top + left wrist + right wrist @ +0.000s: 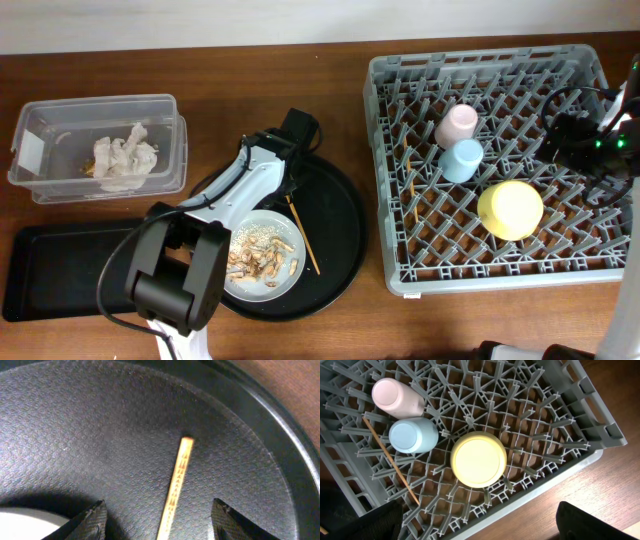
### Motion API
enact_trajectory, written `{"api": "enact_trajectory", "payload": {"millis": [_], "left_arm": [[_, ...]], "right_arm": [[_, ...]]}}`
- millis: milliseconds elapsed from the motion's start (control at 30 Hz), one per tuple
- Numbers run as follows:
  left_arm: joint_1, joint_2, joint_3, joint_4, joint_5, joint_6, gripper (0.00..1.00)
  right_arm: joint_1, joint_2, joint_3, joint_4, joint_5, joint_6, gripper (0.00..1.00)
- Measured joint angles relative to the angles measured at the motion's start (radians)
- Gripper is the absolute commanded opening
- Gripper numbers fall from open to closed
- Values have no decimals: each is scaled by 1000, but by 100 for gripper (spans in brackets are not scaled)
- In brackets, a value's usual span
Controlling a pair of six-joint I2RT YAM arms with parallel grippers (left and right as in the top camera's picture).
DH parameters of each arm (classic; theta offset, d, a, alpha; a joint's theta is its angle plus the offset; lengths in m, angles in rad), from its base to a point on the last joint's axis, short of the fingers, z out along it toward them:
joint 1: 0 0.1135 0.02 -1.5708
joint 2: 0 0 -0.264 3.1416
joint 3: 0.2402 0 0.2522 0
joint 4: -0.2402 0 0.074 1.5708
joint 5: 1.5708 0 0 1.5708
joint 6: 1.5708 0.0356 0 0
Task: Sort waste into correct bins and load items into the dishwasher rack
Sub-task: 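Reach the right gripper to the second chopstick and grasp it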
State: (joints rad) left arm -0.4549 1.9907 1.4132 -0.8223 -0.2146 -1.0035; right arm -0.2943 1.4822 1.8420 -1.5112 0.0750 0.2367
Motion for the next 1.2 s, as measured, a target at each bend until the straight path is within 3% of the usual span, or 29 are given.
{"api": "enact_trajectory", "payload": {"millis": [100, 200, 333, 433, 533, 633, 800, 933, 1067, 1200], "left_arm": [[39, -7, 76, -178, -3, 0, 68], [172, -129, 172, -339, -29, -3, 99], [476, -377, 226, -533, -61, -4, 99], [658, -396, 227, -655, -66, -4, 99], [733, -396, 227, -677, -66, -4, 99], [753, -396, 227, -678, -66, -4, 99], [753, -396, 227, -678, -66, -4, 99], [753, -396, 227, -678, -66, -4, 99], [753, -396, 227, -678, -66, -4, 99], [753, -396, 227, -679, -65, -4, 99]], "right_arm": [[0, 0, 0, 1, 0, 0, 98], [0, 0, 0, 1, 0, 0, 98], [0, 0, 0, 0, 0, 0, 98], [0, 0, 0, 0, 0, 0, 98], [0, 0, 0, 6, 0, 0, 98], [0, 2, -1, 153, -40, 0, 98], [34, 5, -1, 151, -483, -60, 99], [384, 71, -1, 200, -570, -181, 100], [765, 304, -2, 340, -333, -99, 96], [963, 550, -7, 522, -195, -27, 86]]}}
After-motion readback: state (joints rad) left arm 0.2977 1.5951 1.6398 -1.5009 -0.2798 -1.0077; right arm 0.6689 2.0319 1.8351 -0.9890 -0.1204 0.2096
